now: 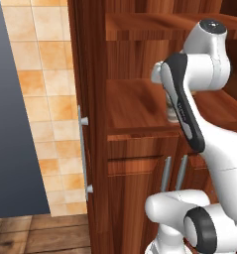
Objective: Sort all alcoholic drinks to one cabinet, and non-alcoholic drinks to the other.
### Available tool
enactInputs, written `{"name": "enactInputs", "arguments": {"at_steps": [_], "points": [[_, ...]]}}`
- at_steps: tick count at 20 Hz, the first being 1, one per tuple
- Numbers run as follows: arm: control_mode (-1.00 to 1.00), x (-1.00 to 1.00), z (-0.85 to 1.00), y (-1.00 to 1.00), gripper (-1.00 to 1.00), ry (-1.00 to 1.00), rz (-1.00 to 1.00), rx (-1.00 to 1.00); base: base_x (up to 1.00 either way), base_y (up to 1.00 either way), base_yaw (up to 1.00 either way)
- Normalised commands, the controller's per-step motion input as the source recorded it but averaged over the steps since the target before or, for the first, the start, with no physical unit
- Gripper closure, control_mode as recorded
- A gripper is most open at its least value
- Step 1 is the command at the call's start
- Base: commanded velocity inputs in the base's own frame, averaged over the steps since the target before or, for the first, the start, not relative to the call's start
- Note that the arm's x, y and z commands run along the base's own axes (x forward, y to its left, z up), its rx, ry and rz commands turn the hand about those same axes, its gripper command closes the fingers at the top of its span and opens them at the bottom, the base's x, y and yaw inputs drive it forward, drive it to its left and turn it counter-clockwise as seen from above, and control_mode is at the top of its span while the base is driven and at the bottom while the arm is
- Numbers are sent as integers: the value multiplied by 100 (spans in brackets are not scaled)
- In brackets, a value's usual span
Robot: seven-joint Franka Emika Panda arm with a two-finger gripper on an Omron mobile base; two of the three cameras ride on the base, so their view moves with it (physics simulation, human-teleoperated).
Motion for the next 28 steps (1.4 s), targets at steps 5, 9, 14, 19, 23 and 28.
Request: {"name": "enactInputs", "arguments": {"at_steps": [5,9,14,19,23,28], "points": [[-100,65,-15,0,100,-9,3,0,0,0,0],[-100,66,-26,0,100,-14,4,0,0,0,0],[-100,60,-10,-5,100,-15,4,0,0,0,0],[-100,30,-4,-16,100,-2,0,0,0,0,0],[-100,13,-4,-24,100,0,0,0,0,0,0],[-100,24,-15,-7,100,2,-2,0,0,0,0]]}}
